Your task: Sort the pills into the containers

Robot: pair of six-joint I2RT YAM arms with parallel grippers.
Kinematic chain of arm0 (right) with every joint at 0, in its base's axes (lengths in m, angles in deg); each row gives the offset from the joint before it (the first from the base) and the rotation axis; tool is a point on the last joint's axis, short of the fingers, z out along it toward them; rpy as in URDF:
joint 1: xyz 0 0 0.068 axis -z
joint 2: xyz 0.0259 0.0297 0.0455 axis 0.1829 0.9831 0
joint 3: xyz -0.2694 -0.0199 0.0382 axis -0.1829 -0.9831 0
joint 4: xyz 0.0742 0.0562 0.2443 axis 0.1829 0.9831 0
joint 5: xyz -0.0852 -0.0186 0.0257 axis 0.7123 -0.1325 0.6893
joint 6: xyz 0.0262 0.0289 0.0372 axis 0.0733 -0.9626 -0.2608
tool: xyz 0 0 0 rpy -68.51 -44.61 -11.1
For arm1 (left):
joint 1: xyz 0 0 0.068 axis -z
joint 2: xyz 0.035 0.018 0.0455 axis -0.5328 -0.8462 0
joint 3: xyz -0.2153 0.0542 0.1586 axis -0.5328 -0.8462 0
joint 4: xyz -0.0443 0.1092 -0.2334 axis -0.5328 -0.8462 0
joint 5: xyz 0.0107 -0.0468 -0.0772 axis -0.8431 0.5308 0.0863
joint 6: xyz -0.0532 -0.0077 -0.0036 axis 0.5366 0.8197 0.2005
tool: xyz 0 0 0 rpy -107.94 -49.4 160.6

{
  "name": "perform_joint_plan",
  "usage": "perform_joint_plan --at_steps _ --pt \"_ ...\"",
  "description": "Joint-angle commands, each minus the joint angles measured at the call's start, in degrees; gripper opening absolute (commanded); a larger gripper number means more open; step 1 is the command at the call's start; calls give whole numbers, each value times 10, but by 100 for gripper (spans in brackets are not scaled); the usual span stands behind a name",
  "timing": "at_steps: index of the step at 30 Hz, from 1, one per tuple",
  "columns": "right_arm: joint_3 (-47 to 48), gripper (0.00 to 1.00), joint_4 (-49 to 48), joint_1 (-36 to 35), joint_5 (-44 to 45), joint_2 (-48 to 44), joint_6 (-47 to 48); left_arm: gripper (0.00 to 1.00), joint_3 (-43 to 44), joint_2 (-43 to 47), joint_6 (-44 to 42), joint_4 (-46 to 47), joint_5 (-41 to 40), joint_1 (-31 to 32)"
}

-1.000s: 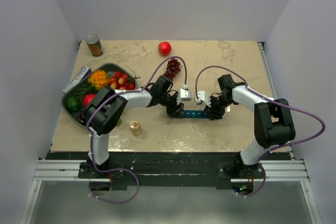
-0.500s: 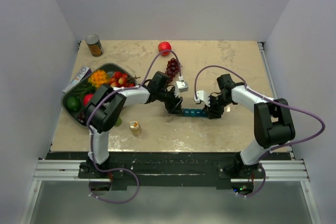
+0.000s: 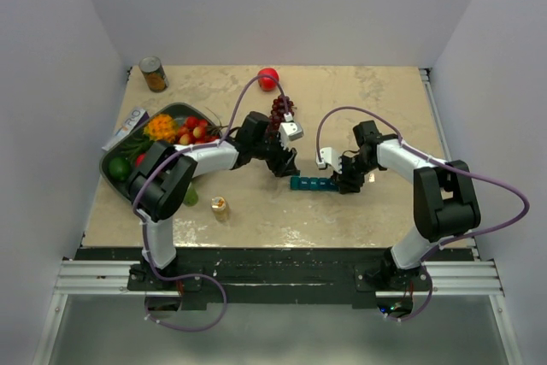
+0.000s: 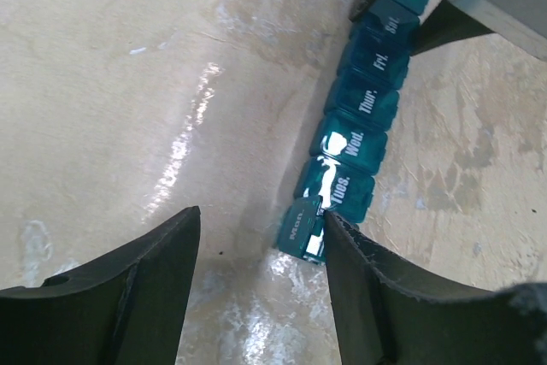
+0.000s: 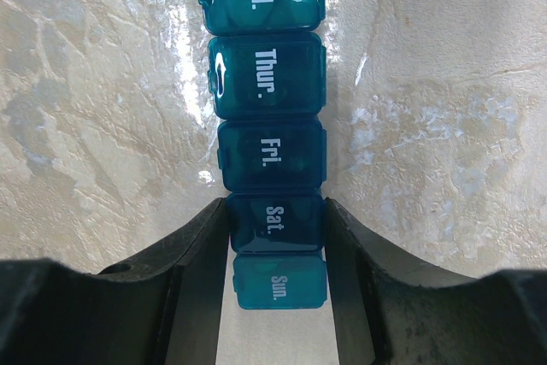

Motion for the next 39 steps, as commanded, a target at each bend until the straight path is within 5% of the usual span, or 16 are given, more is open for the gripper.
perform_joint_plan --at_steps 1,23,39 --pt "-10 46 -11 -4 -5 6 3 64 1 18 23 31 -59 -6" --pt "-4 53 -9 -4 -19 -6 -3 64 35 -31 76 -6 -136 1" --pt "-1 57 -2 -3 -27 -20 -1 65 11 79 76 3 -97 0"
